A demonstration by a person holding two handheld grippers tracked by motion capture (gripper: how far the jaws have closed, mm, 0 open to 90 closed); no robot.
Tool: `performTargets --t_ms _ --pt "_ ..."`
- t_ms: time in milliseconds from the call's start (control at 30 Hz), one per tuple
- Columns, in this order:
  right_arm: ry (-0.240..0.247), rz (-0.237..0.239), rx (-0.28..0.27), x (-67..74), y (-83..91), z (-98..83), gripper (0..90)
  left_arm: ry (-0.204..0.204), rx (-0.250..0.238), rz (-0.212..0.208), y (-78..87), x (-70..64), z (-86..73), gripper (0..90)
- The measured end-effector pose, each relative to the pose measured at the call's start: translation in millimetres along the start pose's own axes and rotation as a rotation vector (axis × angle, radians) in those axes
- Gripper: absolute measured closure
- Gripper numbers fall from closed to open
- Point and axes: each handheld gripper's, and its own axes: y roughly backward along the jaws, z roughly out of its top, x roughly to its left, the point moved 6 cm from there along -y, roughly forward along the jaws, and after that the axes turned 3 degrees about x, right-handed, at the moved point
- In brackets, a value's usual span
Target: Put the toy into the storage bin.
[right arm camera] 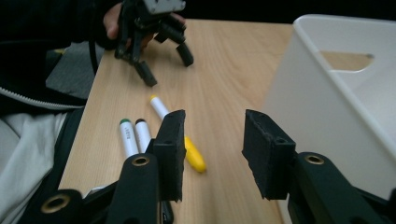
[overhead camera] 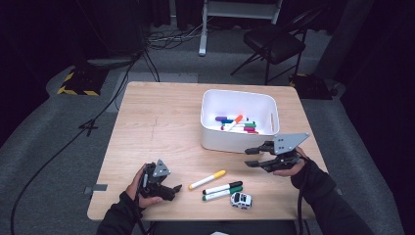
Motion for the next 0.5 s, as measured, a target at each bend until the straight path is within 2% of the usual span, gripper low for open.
performTargets --t_ms 100,167,333,500 --pt "0.005 0.03 0.045 2.8 -20.8 -7.9 59.5 0.0 0.0 0.0 0.0 0.0 0.0 8.9" --pt "-0.004 0.055 0.051 4.2 -35.3 -12.5 57.9 0.0 0.0 0.0 0.0 0.0 0.0 8.9" --pt "-0.023 0.078 0.075 3.8 -63.5 -20.7 56.3 0.001 0.0 0.001 0.0 -0.1 0.0 8.9" --pt "-0.014 0.119 0.114 6.4 -87.3 -25.3 55.5 0.001 -0.001 0.001 0.0 -0.1 0.0 8.9"
